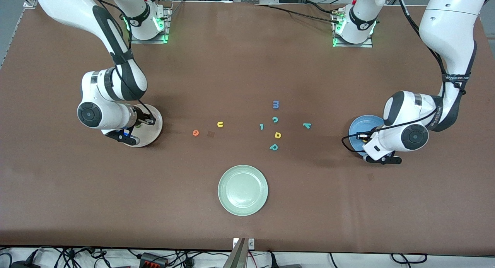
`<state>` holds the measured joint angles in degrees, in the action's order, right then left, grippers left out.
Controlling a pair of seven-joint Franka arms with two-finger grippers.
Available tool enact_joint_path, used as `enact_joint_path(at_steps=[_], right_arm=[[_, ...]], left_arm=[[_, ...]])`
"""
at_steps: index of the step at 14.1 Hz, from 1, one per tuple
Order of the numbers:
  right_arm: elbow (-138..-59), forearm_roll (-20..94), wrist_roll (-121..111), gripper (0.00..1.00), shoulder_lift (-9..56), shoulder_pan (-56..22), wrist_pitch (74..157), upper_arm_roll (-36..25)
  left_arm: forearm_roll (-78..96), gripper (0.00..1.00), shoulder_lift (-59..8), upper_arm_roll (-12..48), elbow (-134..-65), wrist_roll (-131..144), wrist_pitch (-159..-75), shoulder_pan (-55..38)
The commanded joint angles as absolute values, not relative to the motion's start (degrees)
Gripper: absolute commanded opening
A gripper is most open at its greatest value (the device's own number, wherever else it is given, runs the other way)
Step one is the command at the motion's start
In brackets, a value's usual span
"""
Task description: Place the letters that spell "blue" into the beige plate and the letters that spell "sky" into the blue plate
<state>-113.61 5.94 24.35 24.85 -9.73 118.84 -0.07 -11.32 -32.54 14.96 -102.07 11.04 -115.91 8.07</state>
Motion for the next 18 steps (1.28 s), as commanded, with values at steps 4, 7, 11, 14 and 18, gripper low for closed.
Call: enact_joint_path(at_steps=[4, 7, 11, 14, 18], right_arm=[[-115.05, 4.75, 17.94, 0.03, 27.51, -6.51, 124.44, -0.09], [-114.52, 5.01, 18.63, 1.0, 27.52, -6.07, 124.19, -0.09], [-109.18, 5.27, 18.9, 1.0, 25.84, -9.39, 122.43, 1.14], [-104.87, 5.53, 19.07, 1.0, 26.45, -15.89, 122.43, 1.14], [-101.44, 5.1, 18.37, 1.0, 29.7, -24.06, 123.13, 1.14]], left_arm=[[-12.39, 1.0, -29.62, 26.69, -106.96, 36.77, -114.69, 7.74], [-12.48, 1.0, -29.53, 29.62, -114.92, 44.37, -128.7, 7.82], [-12.57, 0.99, -30.23, 29.36, -120.5, 49.22, -141.41, 4.94], [-14.48, 0.88, -31.9, 29.18, -120.06, 49.22, -142.55, 4.22], [-18.28, 0.72, -33.13, 29.09, -119.62, 49.39, -143.35, 4.22]])
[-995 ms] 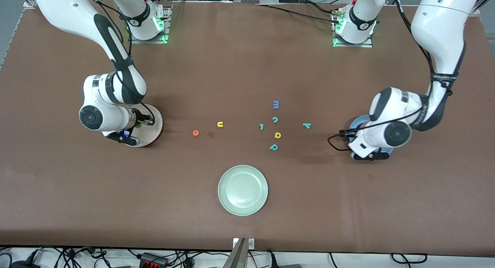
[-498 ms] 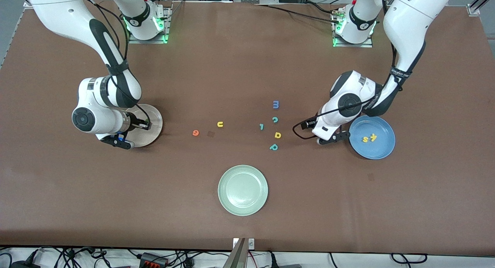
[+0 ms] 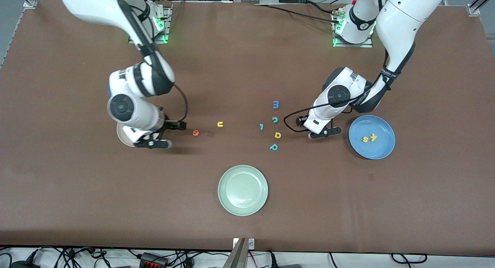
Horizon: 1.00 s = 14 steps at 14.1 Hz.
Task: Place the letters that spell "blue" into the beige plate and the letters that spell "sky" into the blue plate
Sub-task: 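Grasp the blue y with the left gripper and carry it to the blue plate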
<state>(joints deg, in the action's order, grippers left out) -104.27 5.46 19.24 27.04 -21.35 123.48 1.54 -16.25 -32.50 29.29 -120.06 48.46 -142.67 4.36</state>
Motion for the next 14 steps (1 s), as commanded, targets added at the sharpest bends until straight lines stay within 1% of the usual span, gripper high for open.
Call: enact_joint_path(at_steps=[1, 2, 4, 5, 6, 8, 11, 12, 13, 14], right_arm=[[-100.12, 5.18, 18.46, 1.0, 30.75, -26.0, 123.13, 1.14], [-98.28, 5.01, 18.46, 1.0, 32.24, -28.02, 123.13, 1.14], [-96.77, 5.36, 18.98, 1.0, 34.97, -32.41, 124.53, 1.06], [-96.77, 5.19, 18.98, 1.0, 36.02, -33.65, 127.06, 0.97], [-96.77, 5.1, 18.98, 1.0, 36.91, -34.18, 129.18, 0.97], [-96.77, 4.92, 18.98, 1.0, 38.58, -35.5, 131.21, 0.97], [-97.21, 4.92, 18.98, 0.86, 39.46, -36.12, 131.31, 0.7], [-97.21, 4.92, 19.68, 0.83, 39.98, -36.12, 131.31, 0.7], [-97.12, 4.92, 20.73, 0.78, 40.43, -36.12, 131.4, 0.7], [-97.03, 4.92, 20.92, 0.76, 40.78, -36.12, 131.48, 0.7]], left_arm=[[-18.28, 0.65, -33.05, 29.09, -119.27, 49.39, -143.61, 4.04], [-18.28, 0.58, -33.31, 29.0, -119.01, 49.39, -143.7, 4.04], [-18.54, 0.38, -33.57, 29.0, -118.92, 49.39, -144.05, 3.87], [-20.72, 0.27, -33.57, 29.0, -118.92, 49.39, -144.23, 3.78], [-23.0, 0.22, -33.57, 29.0, -118.92, 49.39, -144.14, 3.87], [-23.64, 0.16, -33.57, 29.0, -118.92, 49.39, -144.14, 4.22], [-23.64, 0.16, -33.31, 29.0, -118.92, 49.22, -143.79, 4.57], [-23.64, 0.12, -33.05, 29.0, -118.83, 49.04, -143.53, 4.66], [-23.64, 0.11, -32.7, 29.0, -118.83, 48.78, -143.26, 4.75], [-23.64, 0.1, -32.61, 29.0, -118.83, 48.69, -143.17, 4.92]])
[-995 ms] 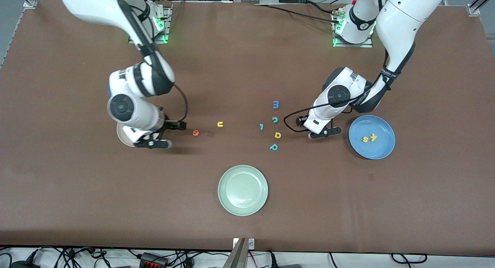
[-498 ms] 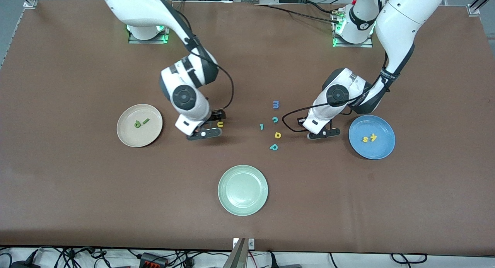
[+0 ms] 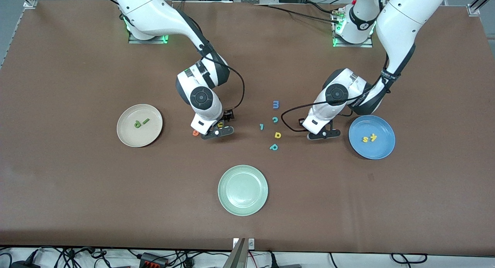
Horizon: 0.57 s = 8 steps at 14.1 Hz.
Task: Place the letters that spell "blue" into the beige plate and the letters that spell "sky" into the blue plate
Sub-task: 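Grasp the blue y with the left gripper and carry it to the blue plate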
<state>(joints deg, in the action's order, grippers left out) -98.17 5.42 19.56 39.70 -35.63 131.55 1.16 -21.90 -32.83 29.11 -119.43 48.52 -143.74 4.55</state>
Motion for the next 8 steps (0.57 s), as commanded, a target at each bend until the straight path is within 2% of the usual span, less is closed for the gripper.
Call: enact_joint_path(at_steps=[1, 3, 7, 8], right_arm=[[-97.03, 4.92, 20.92, 0.69, 40.96, -36.04, 131.66, 0.7], [-96.94, 4.92, 20.92, 0.59, 41.04, -36.03, 131.66, 0.7], [-96.86, 4.92, 20.92, 0.41, 41.04, -35.95, 131.66, 0.7], [-96.94, 4.92, 20.92, 0.4, 41.04, -35.95, 131.66, 0.7]], left_arm=[[-23.73, 0.07, -32.17, 28.92, -118.83, 48.6, -143.17, 5.18], [-23.82, 0.05, -31.82, 28.92, -117.61, 48.52, -140.99, 5.19], [-23.82, 0.03, -31.2, 29.09, -109.97, 42.3, -126.25, 5.36], [-23.82, 0.03, -31.11, 29.09, -108.3, 39.58, -122.9, 6.06]])
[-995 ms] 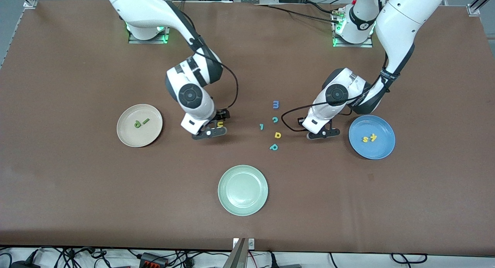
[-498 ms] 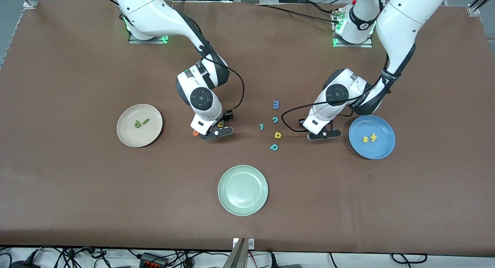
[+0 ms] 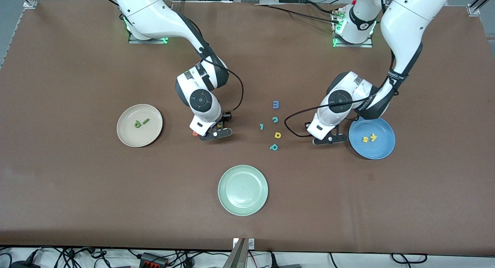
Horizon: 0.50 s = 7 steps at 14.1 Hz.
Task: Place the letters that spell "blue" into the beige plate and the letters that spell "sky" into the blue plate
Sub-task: 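Grasp the blue y with the left gripper and carry it to the blue plate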
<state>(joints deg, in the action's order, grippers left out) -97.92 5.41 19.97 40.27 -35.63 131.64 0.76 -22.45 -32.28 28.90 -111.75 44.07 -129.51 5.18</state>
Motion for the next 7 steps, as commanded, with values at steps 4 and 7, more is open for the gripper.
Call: enact_joint_path(at_steps=[4, 7], right_arm=[[-96.94, 4.92, 20.83, 0.26, 41.04, -35.86, 131.57, 0.7], [-97.03, 4.83, 20.83, 0.2, 41.04, -35.25, 131.49, 0.7]], left_arm=[[-23.82, 0.1, -29.88, 29.09, -107.23, 23.6, -119.09, 15.09], [-23.82, 0.16, -29.88, 29.36, -107.31, 13.12, -119.09, 21.52]])
